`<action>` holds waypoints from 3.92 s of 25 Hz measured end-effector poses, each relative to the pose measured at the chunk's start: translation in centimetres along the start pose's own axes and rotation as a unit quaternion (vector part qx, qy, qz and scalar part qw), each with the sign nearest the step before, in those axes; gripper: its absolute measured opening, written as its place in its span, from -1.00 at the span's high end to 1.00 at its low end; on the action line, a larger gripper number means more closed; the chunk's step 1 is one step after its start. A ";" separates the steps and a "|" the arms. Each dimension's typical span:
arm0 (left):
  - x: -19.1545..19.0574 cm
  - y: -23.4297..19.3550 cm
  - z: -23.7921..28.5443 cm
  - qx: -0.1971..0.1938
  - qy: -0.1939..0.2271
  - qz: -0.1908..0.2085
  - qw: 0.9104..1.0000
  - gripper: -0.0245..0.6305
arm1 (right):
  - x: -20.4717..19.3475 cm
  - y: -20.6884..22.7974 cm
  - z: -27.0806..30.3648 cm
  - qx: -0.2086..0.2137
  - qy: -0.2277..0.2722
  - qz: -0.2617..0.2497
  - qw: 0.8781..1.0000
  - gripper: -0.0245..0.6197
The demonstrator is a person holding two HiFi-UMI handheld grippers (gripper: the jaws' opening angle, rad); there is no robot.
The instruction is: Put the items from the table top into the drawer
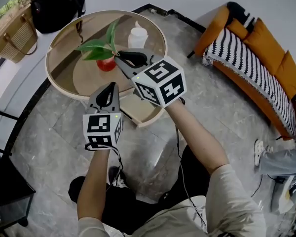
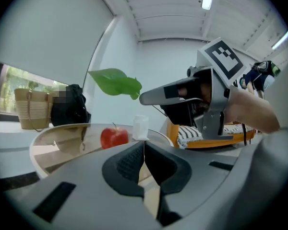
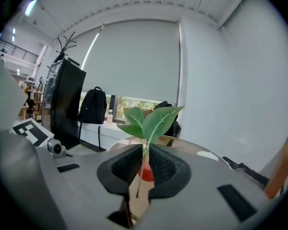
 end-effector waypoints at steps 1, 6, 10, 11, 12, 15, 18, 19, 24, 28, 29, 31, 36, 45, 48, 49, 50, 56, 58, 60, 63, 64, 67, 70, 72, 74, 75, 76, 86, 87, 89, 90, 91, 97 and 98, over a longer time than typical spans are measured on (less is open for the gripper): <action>-0.4 1.3 0.8 -0.018 -0.001 -0.003 1.000 0.86 | -0.4 1.1 -1.1 -0.015 0.002 0.006 1.000 0.72; -1.7 8.0 4.0 -0.068 0.002 0.015 0.998 0.86 | -3.8 5.6 -6.4 -0.070 0.003 0.028 0.997 0.72; -3.1 13.0 5.8 -0.097 0.004 0.009 0.995 0.86 | -7.9 9.6 -11.4 -0.117 -0.003 0.075 0.990 0.72; -3.6 13.8 6.0 -0.104 0.000 0.007 0.995 0.86 | -9.1 10.4 -12.3 -0.128 -0.006 0.088 0.988 0.72; -4.0 14.4 6.1 -0.109 -0.004 0.004 0.994 0.86 | -10.5 11.1 -13.2 -0.138 -0.011 0.101 0.985 0.72; -4.8 15.8 6.2 -0.122 -0.014 0.004 0.992 0.86 | -14.8 12.3 -15.0 -0.162 -0.029 0.132 0.977 0.72; -4.8 16.0 6.0 -0.125 -0.011 0.008 0.992 0.86 | -19.0 12.6 -15.8 -0.176 -0.048 0.158 0.970 0.72; -4.8 15.8 5.9 -0.124 -0.010 0.008 0.992 0.86 | -20.3 12.5 -15.8 -0.179 -0.056 0.164 0.968 0.72; -5.4 13.9 5.3 -0.103 -0.019 0.008 0.994 0.86 | -26.7 11.4 -14.4 -0.174 -0.111 0.183 0.961 0.72; -5.7 13.3 4.4 -0.100 -0.024 0.016 0.995 0.86 | -31.9 9.6 -11.6 -0.155 -0.159 0.206 0.953 0.72; -5.6 13.1 4.3 -0.099 -0.022 0.016 0.995 0.86 | -33.0 9.2 -10.8 -0.152 -0.170 0.211 0.951 0.72; -5.1 12.6 4.1 -0.096 -0.016 0.012 0.995 0.86 | -34.7 8.7 -8.8 -0.148 -0.188 0.220 0.946 0.72; -4.0 11.9 3.5 -0.092 -0.003 -0.001 0.996 0.86 | -38.0 7.9 -4.4 -0.155 -0.233 0.256 0.925 0.72; -4.1 11.3 3.0 -0.095 -0.004 -0.014 0.995 0.86 | -41.3 7.7 0.6 -0.183 -0.301 0.295 0.888 0.72; -3.9 11.1 3.0 -0.096 -0.003 -0.017 0.995 0.86 | -42.0 8.4 1.0 -0.203 -0.320 0.301 0.875 0.72; -3.7 11.0 3.0 -0.098 -0.002 -0.017 0.995 0.86 | -42.5 8.7 1.2 -0.210 -0.324 0.308 0.869 0.72; -3.6 11.0 3.0 -0.098 0.000 -0.018 0.995 0.86 | -43.1 9.0 1.4 -0.215 -0.327 0.318 0.863 0.72; -2.8 10.1 2.4 -0.088 0.012 -0.025 0.996 0.86 | -44.8 9.0 2.0 -0.219 -0.315 0.351 0.854 0.72; -2.6 9.8 2.4 -0.084 0.016 -0.025 0.996 0.86 | -44.8 8.8 2.4 -0.215 -0.306 0.357 0.856 0.72; -2.6 9.6 2.3 -0.081 0.017 -0.026 0.996 0.86 | -44.8 8.7 2.6 -0.212 -0.298 0.356 0.860 0.71; -2.8 9.5 2.3 -0.078 0.013 -0.029 0.996 0.86 | -44.5 8.4 2.7 -0.200 -0.287 0.361 0.864 0.53; -2.8 9.5 2.4 -0.077 0.011 -0.029 0.997 0.86 | -44.3 8.3 2.8 -0.195 -0.284 0.362 0.866 0.49; -2.8 9.8 2.5 -0.077 0.007 -0.027 0.997 0.86 | -43.6 8.3 2.6 -0.188 -0.279 0.359 0.871 0.48; -2.9 10.2 2.4 -0.076 0.002 -0.026 0.997 0.86 | -43.0 8.2 2.3 -0.181 -0.273 0.357 0.874 0.41; -2.9 10.4 2.2 -0.075 0.001 -0.028 0.997 0.86 | -42.5 8.1 2.0 -0.178 -0.266 0.357 0.877 0.41; -2.8 10.5 2.0 -0.071 0.001 -0.028 0.997 0.86 | -41.8 8.0 1.5 -0.173 -0.257 0.355 0.882 0.41; -2.8 10.4 1.8 -0.068 0.001 -0.028 0.997 0.86 | -41.3 7.9 1.2 -0.170 -0.251 0.353 0.885 0.41; -2.8 10.4 1.7 -0.064 0.001 -0.029 0.998 0.86 | -40.8 7.8 0.9 -0.168 -0.245 0.351 0.888 0.41; -4.9 10.2 0.2 -0.030 -0.030 -0.006 0.999 0.86 | -35.6 6.8 -3.7 -0.143 -0.191 0.299 0.924 0.41; -4.9 10.2 0.1 -0.027 -0.032 -0.004 0.999 0.86 | -34.9 6.5 -4.0 -0.139 -0.180 0.292 0.929 0.42; -5.0 10.0 -0.4 -0.023 -0.034 -0.001 0.999 0.86 | -33.3 5.6 -4.2 -0.129 -0.153 0.274 0.941 0.45; -4.9 10.0 -0.6 -0.021 -0.035 0.001 0.999 0.86 | -32.5 5.0 -4.3 -0.124 -0.142 0.262 0.946 0.47; -4.8 9.9 -0.8 -0.019 -0.035 0.001 0.999 0.86 | -31.7 4.5 -4.4 -0.122 -0.133 0.247 0.952 0.49; -3.4 8.9 -2.6 -0.004 -0.009 -0.046 0.999 0.86 | -25.9 2.2 -5.5 -0.105 -0.069 0.165 0.978 0.64; -3.1 8.5 -3.0 0.003 -0.004 -0.054 0.999 0.86 | -25.0 1.7 -5.9 -0.099 -0.055 0.159 0.981 0.67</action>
Point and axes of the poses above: the fingertips, and each gripper's own axes: z forward along the fingers, y to its right, x out of its top, the point moved 2 cm from there along -z, backward along the fingers, and after that the axes turned 1 degree about x, right-handed, at the moved point
